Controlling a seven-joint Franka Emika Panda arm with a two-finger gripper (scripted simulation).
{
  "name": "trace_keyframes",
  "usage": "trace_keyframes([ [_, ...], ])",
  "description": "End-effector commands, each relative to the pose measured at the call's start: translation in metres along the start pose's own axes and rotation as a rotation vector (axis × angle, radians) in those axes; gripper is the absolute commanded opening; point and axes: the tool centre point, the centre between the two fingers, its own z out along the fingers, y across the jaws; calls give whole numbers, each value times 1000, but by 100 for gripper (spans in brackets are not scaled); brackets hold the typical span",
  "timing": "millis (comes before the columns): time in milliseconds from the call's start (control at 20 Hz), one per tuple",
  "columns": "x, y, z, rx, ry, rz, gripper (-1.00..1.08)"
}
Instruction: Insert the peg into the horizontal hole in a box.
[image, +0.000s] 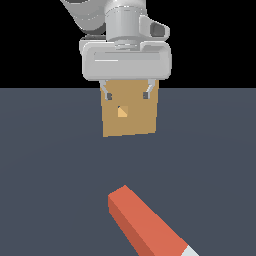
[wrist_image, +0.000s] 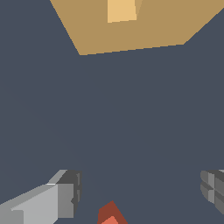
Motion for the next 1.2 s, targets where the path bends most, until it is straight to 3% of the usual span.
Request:
trace_keyframes([
  [0, 0, 0, 0, 0, 0, 0, 100],
  [550, -21, -3, 8, 1, 1, -41, 100],
  [1150, -93, -4, 33, 4, 3, -179, 100],
])
